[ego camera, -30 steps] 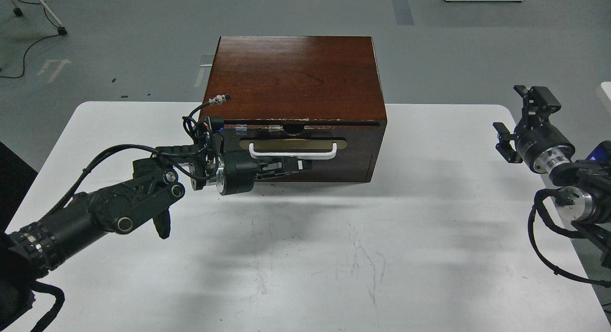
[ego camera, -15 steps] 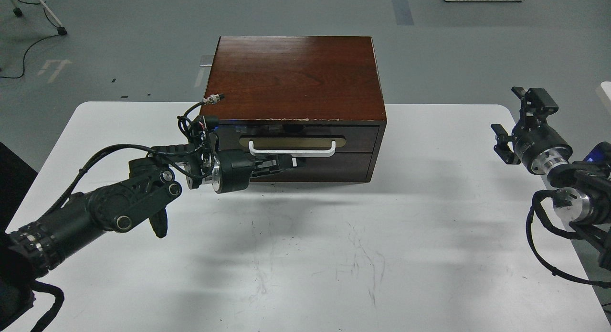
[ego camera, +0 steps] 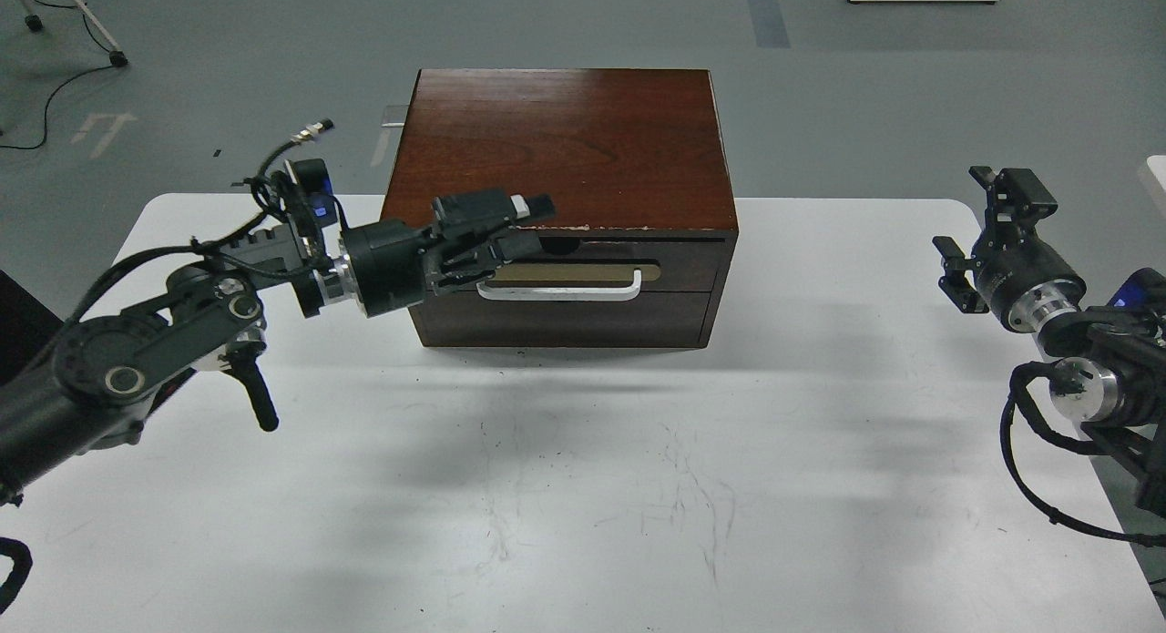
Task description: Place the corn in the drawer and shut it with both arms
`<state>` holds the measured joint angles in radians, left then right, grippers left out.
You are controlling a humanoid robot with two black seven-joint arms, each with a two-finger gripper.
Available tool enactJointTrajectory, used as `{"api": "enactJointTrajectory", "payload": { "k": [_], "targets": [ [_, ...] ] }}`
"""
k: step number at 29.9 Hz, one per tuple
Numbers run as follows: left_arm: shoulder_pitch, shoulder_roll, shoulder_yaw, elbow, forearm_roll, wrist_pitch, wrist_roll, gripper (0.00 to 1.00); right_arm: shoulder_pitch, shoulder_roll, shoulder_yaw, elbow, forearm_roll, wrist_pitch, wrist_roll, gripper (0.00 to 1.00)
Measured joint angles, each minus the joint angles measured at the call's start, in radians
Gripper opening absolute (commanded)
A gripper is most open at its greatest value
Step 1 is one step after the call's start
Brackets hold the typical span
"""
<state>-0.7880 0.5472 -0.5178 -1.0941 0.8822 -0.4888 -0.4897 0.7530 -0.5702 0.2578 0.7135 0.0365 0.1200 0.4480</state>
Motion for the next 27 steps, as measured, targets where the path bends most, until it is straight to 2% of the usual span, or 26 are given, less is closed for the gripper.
{"api": "enactJointTrajectory", "payload": {
  "k": [4,14,20,27],
  "targets": [
    [-0.001,0.066,-0.037,0.046,-0.087,0.001,0.001,0.98,0.006,0.006,0.000,-0.001,0.000,0.000,0.000,0.98],
    [0.035,0.144,-0.040,0.320,-0.497,0.000,0.002,0.98,0.026,0.027,0.000,0.003,-0.001,0.000,0.000,0.98],
    [0.095,0.147,-0.039,0.412,-0.685,0.000,0.079,0.98,0.037,0.027,0.000,0.008,-0.003,0.000,0.000,0.99],
    [0.116,0.142,-0.039,0.417,-0.703,0.000,0.106,0.98,0.054,0.032,0.011,0.022,-0.014,0.000,0.015,1.00]
  ]
}}
